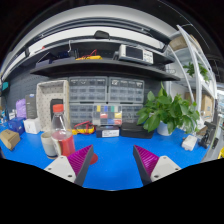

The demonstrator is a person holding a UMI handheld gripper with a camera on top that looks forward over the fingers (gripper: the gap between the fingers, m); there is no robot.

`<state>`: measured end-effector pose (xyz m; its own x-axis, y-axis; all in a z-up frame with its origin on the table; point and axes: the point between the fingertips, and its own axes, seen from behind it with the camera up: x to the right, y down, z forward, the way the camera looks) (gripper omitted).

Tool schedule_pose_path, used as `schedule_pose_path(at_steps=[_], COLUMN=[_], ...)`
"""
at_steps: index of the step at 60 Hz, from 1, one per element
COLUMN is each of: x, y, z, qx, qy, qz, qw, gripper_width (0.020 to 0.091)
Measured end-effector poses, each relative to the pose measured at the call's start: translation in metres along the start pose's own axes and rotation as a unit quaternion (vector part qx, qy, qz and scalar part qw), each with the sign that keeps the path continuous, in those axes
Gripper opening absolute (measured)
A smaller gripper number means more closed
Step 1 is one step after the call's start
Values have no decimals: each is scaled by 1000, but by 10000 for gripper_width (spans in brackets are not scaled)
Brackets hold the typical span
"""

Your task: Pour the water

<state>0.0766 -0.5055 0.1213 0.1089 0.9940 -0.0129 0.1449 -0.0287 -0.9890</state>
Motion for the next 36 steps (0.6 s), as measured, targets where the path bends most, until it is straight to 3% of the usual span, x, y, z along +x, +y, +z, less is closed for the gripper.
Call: schedule_pose_path(at_steps=[19,36], x=[-82,-137], y=[23,30], z=[-29,4], qx=[13,16], qy=[-84,-116], qz=[-6,-27], qw=[996,993], gripper_width=[804,823])
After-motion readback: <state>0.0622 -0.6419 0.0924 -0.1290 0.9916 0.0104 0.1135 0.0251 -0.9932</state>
